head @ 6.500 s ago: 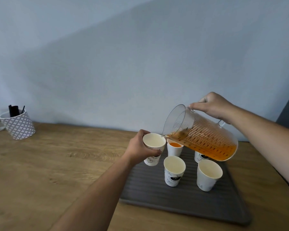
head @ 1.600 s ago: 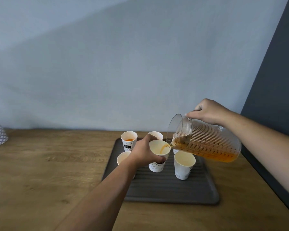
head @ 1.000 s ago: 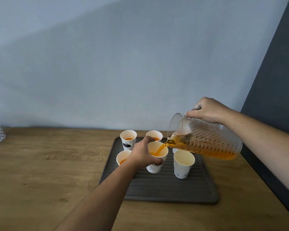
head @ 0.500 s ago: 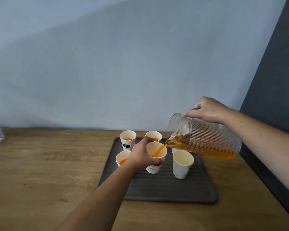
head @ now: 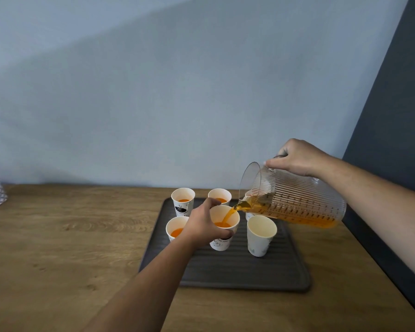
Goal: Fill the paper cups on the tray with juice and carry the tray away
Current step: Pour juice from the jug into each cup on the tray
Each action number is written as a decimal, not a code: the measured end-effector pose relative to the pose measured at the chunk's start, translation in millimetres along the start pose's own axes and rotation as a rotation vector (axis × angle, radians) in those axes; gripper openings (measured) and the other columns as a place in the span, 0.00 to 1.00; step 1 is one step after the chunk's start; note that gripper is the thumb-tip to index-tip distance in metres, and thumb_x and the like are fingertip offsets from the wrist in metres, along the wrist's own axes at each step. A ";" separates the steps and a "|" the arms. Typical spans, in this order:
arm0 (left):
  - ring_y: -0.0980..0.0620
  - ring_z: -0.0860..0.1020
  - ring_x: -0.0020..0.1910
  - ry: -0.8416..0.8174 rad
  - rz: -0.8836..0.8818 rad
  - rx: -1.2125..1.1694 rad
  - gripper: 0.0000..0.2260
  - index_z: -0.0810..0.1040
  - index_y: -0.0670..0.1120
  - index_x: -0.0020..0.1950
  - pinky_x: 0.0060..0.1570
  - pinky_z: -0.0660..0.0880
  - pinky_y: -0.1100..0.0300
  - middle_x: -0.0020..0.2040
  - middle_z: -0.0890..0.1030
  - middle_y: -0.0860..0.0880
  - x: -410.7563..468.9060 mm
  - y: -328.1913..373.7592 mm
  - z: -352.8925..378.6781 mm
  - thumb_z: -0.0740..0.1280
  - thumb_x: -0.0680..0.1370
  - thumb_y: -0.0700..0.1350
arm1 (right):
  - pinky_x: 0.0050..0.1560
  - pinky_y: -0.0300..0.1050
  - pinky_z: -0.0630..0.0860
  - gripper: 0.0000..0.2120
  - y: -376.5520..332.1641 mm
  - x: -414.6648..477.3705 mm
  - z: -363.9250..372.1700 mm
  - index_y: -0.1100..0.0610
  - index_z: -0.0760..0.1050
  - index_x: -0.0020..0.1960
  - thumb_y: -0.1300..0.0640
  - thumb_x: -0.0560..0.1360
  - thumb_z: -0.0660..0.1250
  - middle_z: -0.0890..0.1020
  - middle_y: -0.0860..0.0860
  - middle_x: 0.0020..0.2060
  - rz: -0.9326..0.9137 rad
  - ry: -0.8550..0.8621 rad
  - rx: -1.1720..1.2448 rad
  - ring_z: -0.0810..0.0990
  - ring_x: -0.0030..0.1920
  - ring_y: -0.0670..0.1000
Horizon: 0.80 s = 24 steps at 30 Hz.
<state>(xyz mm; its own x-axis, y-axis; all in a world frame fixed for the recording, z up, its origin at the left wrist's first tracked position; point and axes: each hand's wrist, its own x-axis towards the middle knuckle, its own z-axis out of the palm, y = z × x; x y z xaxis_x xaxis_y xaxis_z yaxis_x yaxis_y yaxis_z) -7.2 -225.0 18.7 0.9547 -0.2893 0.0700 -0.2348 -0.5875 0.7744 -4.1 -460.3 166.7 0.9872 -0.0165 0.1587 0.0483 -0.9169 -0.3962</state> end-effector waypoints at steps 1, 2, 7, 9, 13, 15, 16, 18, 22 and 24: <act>0.52 0.72 0.63 0.003 0.000 -0.004 0.38 0.65 0.53 0.69 0.61 0.73 0.53 0.66 0.72 0.53 -0.3 0.0 -0.2 0.79 0.63 0.52 | 0.36 0.47 0.68 0.23 0.3 0.0 -0.4 0.56 0.70 0.25 0.35 0.60 0.66 0.84 0.61 0.43 0.002 0.000 0.009 0.82 0.42 0.63; 0.52 0.72 0.62 0.007 0.000 -0.010 0.38 0.65 0.53 0.69 0.60 0.73 0.54 0.66 0.73 0.53 -0.5 -0.1 -0.3 0.79 0.63 0.52 | 0.35 0.47 0.67 0.23 1.6 -0.2 -0.7 0.55 0.67 0.24 0.37 0.63 0.68 0.85 0.57 0.37 0.001 0.001 0.023 0.82 0.38 0.61; 0.55 0.72 0.58 0.022 -0.005 -0.063 0.38 0.67 0.54 0.68 0.55 0.72 0.59 0.63 0.74 0.55 -2.5 0.3 -0.5 0.80 0.62 0.51 | 0.35 0.46 0.61 0.26 8.9 -5.1 -0.7 0.51 0.57 0.23 0.43 0.68 0.70 0.58 0.46 0.20 0.022 0.032 0.125 0.58 0.22 0.47; 0.55 0.73 0.58 0.030 -0.009 -0.080 0.37 0.67 0.54 0.67 0.56 0.72 0.60 0.63 0.74 0.55 -2.9 0.6 -0.2 0.80 0.62 0.51 | 0.36 0.46 0.63 0.26 13.7 -8.0 0.6 0.51 0.56 0.23 0.43 0.68 0.70 0.58 0.47 0.21 0.032 0.044 0.185 0.57 0.22 0.47; 0.56 0.74 0.56 0.054 -0.012 -0.114 0.36 0.69 0.53 0.66 0.52 0.71 0.63 0.61 0.75 0.55 -2.4 0.8 1.4 0.79 0.61 0.50 | 0.34 0.44 0.60 0.24 23.2 -16.8 1.8 0.53 0.58 0.27 0.45 0.69 0.69 0.58 0.50 0.24 0.096 0.101 0.299 0.56 0.24 0.49; 0.56 0.74 0.55 0.057 -0.020 -0.113 0.36 0.69 0.53 0.67 0.51 0.71 0.63 0.61 0.75 0.55 -1.6 0.3 4.3 0.79 0.62 0.49 | 0.31 0.42 0.59 0.22 30.7 -21.4 1.7 0.55 0.60 0.28 0.45 0.68 0.69 0.58 0.51 0.25 0.144 0.131 0.365 0.56 0.25 0.49; 0.56 0.75 0.55 0.059 -0.029 -0.111 0.36 0.68 0.52 0.67 0.52 0.72 0.63 0.61 0.76 0.55 -1.3 -0.3 6.3 0.79 0.62 0.49 | 0.30 0.42 0.57 0.21 34.8 -24.1 1.7 0.55 0.61 0.28 0.45 0.68 0.69 0.58 0.52 0.24 0.166 0.141 0.406 0.56 0.25 0.49; 0.54 0.75 0.56 0.057 -0.053 -0.109 0.37 0.68 0.52 0.68 0.53 0.74 0.61 0.62 0.76 0.54 -0.1 -2.3 12.3 0.78 0.62 0.49 | 0.29 0.42 0.55 0.20 44.2 -29.8 1.6 0.54 0.61 0.27 0.46 0.68 0.68 0.59 0.50 0.23 0.207 0.161 0.495 0.55 0.24 0.49; 0.51 0.75 0.60 0.055 -0.089 -0.067 0.38 0.66 0.51 0.69 0.57 0.76 0.57 0.63 0.76 0.50 2.3 -7.2 27.8 0.78 0.63 0.48 | 0.29 0.43 0.54 0.20 59.8 -42.4 0.8 0.53 0.61 0.26 0.49 0.70 0.67 0.59 0.50 0.22 0.248 0.224 0.631 0.54 0.24 0.48; 0.49 0.74 0.62 0.066 -0.111 -0.047 0.38 0.65 0.50 0.70 0.59 0.75 0.55 0.64 0.75 0.49 4.3 -9.6 35.9 0.79 0.64 0.48 | 0.29 0.43 0.54 0.21 67.1 -47.3 0.4 0.54 0.61 0.26 0.50 0.71 0.67 0.59 0.49 0.21 0.266 0.255 0.679 0.54 0.24 0.49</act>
<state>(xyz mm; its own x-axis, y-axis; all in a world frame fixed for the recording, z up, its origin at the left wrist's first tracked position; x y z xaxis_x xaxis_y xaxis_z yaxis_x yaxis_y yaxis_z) -7.4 -247.7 -11.1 0.9846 -0.1731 0.0229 -0.1201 -0.5765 0.8082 -47.5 -520.9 132.2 0.9172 -0.3687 0.1510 -0.0219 -0.4251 -0.9049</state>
